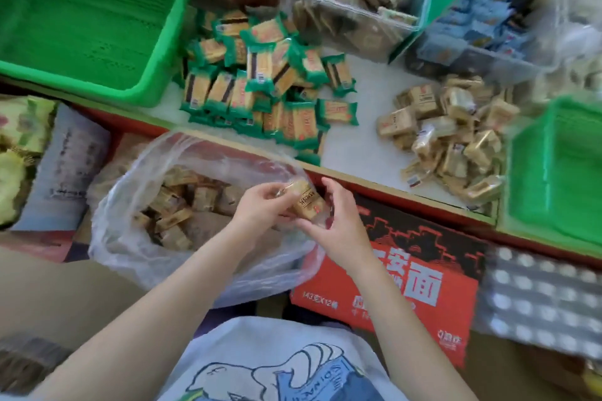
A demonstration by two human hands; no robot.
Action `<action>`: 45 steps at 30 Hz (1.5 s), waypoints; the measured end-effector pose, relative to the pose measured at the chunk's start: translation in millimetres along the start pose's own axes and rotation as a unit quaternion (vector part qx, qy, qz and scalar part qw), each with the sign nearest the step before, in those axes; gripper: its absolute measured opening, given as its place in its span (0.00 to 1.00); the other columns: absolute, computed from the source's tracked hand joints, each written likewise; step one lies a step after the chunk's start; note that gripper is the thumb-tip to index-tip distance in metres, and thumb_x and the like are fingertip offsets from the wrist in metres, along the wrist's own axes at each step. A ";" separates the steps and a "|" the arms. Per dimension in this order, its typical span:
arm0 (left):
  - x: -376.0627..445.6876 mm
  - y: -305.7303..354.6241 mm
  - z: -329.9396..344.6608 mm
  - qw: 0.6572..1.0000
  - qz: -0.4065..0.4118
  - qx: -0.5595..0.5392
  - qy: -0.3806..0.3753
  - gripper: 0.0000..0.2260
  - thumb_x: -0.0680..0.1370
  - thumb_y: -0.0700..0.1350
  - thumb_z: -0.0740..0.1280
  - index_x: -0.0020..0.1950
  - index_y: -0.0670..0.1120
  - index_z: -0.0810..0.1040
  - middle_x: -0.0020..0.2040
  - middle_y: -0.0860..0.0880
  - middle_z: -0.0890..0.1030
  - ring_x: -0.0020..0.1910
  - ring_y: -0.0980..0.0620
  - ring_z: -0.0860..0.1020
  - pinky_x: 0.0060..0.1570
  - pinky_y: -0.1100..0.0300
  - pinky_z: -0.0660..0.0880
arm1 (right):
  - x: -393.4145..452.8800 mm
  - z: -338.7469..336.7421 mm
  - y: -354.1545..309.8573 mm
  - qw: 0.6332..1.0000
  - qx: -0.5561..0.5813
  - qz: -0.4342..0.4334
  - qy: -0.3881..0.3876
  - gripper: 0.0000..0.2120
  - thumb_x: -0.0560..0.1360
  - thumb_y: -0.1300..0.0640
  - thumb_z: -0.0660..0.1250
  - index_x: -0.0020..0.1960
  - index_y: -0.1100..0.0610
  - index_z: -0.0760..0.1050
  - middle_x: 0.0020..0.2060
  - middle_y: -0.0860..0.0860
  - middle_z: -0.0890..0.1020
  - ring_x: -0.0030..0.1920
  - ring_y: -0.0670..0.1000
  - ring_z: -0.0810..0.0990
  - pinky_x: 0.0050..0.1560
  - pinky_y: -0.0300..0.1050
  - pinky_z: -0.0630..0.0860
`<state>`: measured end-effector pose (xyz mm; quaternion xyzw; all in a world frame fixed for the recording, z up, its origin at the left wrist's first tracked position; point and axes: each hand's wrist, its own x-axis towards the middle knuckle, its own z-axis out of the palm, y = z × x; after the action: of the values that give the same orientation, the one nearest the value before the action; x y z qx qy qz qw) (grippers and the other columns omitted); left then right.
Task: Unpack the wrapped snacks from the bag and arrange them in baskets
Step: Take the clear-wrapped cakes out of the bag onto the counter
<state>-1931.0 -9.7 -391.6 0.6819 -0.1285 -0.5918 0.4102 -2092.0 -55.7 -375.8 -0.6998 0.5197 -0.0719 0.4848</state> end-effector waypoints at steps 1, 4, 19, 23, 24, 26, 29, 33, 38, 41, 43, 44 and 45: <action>3.3 5.7 22.9 0.999 0.010 0.042 -0.005 0.12 0.76 0.44 0.75 0.58 0.41 0.81 0.46 0.40 0.85 0.39 0.45 0.85 0.46 0.47 0.83 | -2.5 -16.0 11.3 0.999 -0.023 -0.019 0.016 0.38 0.72 0.51 0.77 0.76 0.51 0.62 0.68 0.47 0.70 0.69 0.46 0.68 0.69 0.44 0.67; 12.4 17.3 100.4 0.996 0.053 0.069 -0.036 0.06 0.78 0.43 0.72 0.53 0.44 0.82 0.43 0.44 0.84 0.35 0.51 0.83 0.39 0.56 0.82 | -10.4 -68.2 47.8 0.998 -0.011 0.011 0.067 0.33 0.73 0.54 0.74 0.74 0.50 0.63 0.66 0.48 0.72 0.65 0.48 0.71 0.64 0.48 0.73; 95.5 -47.3 196.9 0.746 0.174 0.642 -0.012 0.28 0.83 0.62 0.50 0.82 0.54 0.54 0.82 0.48 0.53 0.81 0.47 0.46 0.78 0.46 0.42 | 98.2 -231.3 147.7 0.956 -0.227 0.088 0.164 0.27 0.79 0.49 0.64 0.76 0.54 0.62 0.72 0.58 0.66 0.71 0.59 0.64 0.71 0.56 0.66; 96.1 -47.2 199.9 0.730 0.165 0.662 -0.017 0.29 0.83 0.64 0.49 0.82 0.54 0.53 0.82 0.47 0.53 0.81 0.46 0.46 0.78 0.45 0.40 | 86.3 -217.6 148.4 0.939 -0.257 0.108 0.201 0.28 0.78 0.51 0.62 0.77 0.53 0.62 0.73 0.59 0.65 0.74 0.61 0.61 0.74 0.59 0.59; 95.6 -46.8 200.0 0.732 0.165 0.660 -0.021 0.29 0.83 0.64 0.49 0.82 0.54 0.53 0.82 0.47 0.53 0.81 0.46 0.46 0.78 0.45 0.40 | 78.5 -210.4 145.3 0.938 -0.241 0.102 0.226 0.27 0.78 0.52 0.62 0.76 0.54 0.65 0.72 0.59 0.66 0.73 0.61 0.61 0.74 0.58 0.59; 98.5 -44.0 200.2 0.745 0.180 0.642 -0.032 0.28 0.83 0.63 0.49 0.80 0.52 0.59 0.80 0.45 0.60 0.80 0.45 0.52 0.78 0.45 0.45 | 62.1 -189.6 136.1 0.947 -0.187 0.061 0.255 0.22 0.78 0.55 0.63 0.71 0.57 0.71 0.67 0.58 0.71 0.69 0.59 0.66 0.72 0.56 0.63; 95.6 -24.4 181.1 0.841 0.217 0.493 -0.045 0.21 0.84 0.57 0.55 0.65 0.45 0.76 0.59 0.44 0.77 0.67 0.42 0.71 0.60 0.49 0.66 | 41.7 -142.5 114.6 0.976 -0.119 -0.011 0.182 0.13 0.79 0.59 0.62 0.61 0.59 0.77 0.58 0.55 0.76 0.60 0.54 0.74 0.63 0.50 0.71; 63.7 -45.4 81.8 0.804 0.365 0.434 0.179 0.11 0.79 0.43 0.62 0.53 0.40 0.81 0.52 0.41 0.79 0.52 0.41 0.75 0.52 0.47 0.73 | 26.0 -57.2 79.2 0.997 -0.062 -0.014 0.042 0.08 0.79 0.62 0.62 0.50 0.58 0.81 0.45 0.49 0.81 0.46 0.46 0.76 0.46 0.40 0.69; 9.8 -126.2 -85.1 0.790 0.074 0.583 0.176 0.17 0.80 0.47 0.60 0.65 0.40 0.76 0.56 0.40 0.79 0.55 0.38 0.77 0.58 0.45 0.71 | 26.6 69.3 30.4 0.991 -0.027 0.039 -0.123 0.08 0.79 0.59 0.62 0.45 0.50 0.77 0.35 0.44 0.78 0.36 0.43 0.74 0.37 0.39 0.67; -10.0 -164.0 -157.6 0.758 -0.008 0.645 0.095 0.21 0.81 0.53 0.60 0.70 0.44 0.72 0.63 0.42 0.79 0.66 0.41 0.74 0.74 0.46 0.57 | 38.1 146.1 2.7 0.973 -0.030 0.067 -0.218 0.07 0.81 0.57 0.62 0.49 0.50 0.78 0.43 0.47 0.80 0.43 0.47 0.78 0.43 0.43 0.73; -20.0 -178.5 -189.6 0.749 -0.008 0.657 0.091 0.26 0.80 0.58 0.54 0.74 0.47 0.70 0.64 0.43 0.80 0.69 0.43 0.73 0.74 0.47 0.57 | 49.1 193.9 -8.9 0.960 -0.037 0.100 -0.260 0.10 0.81 0.56 0.62 0.59 0.54 0.78 0.52 0.48 0.79 0.54 0.50 0.77 0.49 0.43 0.72; -24.0 -184.1 -200.7 0.744 -0.005 0.661 0.092 0.29 0.79 0.60 0.49 0.76 0.49 0.68 0.63 0.43 0.81 0.68 0.43 0.73 0.74 0.46 0.58 | 55.0 216.4 -11.4 0.954 -0.036 0.120 -0.274 0.13 0.81 0.55 0.62 0.64 0.55 0.76 0.57 0.50 0.78 0.58 0.52 0.77 0.51 0.43 0.71; -27.8 -189.0 -209.7 0.745 0.001 0.660 0.096 0.31 0.78 0.61 0.47 0.77 0.50 0.66 0.60 0.42 0.82 0.66 0.42 0.74 0.74 0.46 0.59 | 60.0 236.3 -13.6 0.948 -0.037 0.142 -0.283 0.15 0.81 0.54 0.63 0.67 0.56 0.74 0.61 0.52 0.78 0.60 0.54 0.76 0.53 0.43 0.70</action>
<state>-1805.7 213.2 -514.4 0.8354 -0.4480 -0.2899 -0.1317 -1913.2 39.0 -512.5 -0.6278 0.4571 0.2183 0.5910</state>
